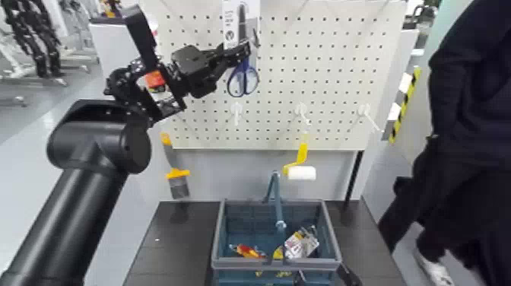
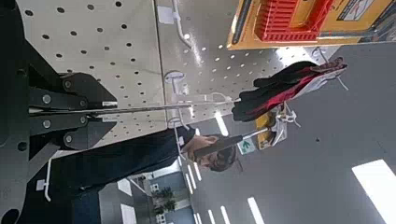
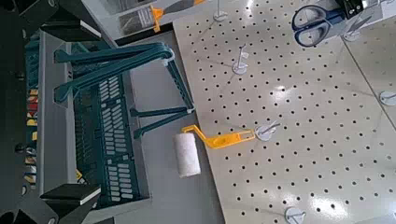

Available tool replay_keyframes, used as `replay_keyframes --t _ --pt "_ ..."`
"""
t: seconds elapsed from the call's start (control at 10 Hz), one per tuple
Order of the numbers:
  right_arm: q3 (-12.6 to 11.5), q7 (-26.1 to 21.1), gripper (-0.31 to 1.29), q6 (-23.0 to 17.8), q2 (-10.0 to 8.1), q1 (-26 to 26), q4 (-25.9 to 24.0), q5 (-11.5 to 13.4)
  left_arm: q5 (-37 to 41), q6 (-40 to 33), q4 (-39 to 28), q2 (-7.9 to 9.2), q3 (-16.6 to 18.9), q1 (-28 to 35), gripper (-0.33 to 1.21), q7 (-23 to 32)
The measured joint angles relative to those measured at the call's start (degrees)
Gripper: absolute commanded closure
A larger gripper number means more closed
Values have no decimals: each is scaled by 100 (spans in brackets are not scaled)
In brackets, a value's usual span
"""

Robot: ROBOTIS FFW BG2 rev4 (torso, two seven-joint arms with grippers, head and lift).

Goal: Put the blue scissors into the crate.

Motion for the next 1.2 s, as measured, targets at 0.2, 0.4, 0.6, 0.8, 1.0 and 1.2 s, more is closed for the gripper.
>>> replay_keyframes --t 0.2,0.4,0.6,0.8,1.0,1.2 --pt "0 -2 15 2 -1 0 0 0 43 92 -181 -9 -14 116 118 3" --pt "-8 -5 15 3 5 1 0 0 135 225 -357 -4 -53 304 118 38" --pt "-20 0 15 3 6 6 0 -1 255 366 -460 4 -118 530 118 75" --pt "-26 -1 15 3 -2 9 1 -8 311 524 -537 4 -119 792 118 87" --pt "-34 1 15 3 -3 9 9 -9 317 700 -614 -16 -34 1110 118 103" --pt "-35 2 15 3 -3 9 11 -9 336 856 -631 -42 46 1426 118 106"
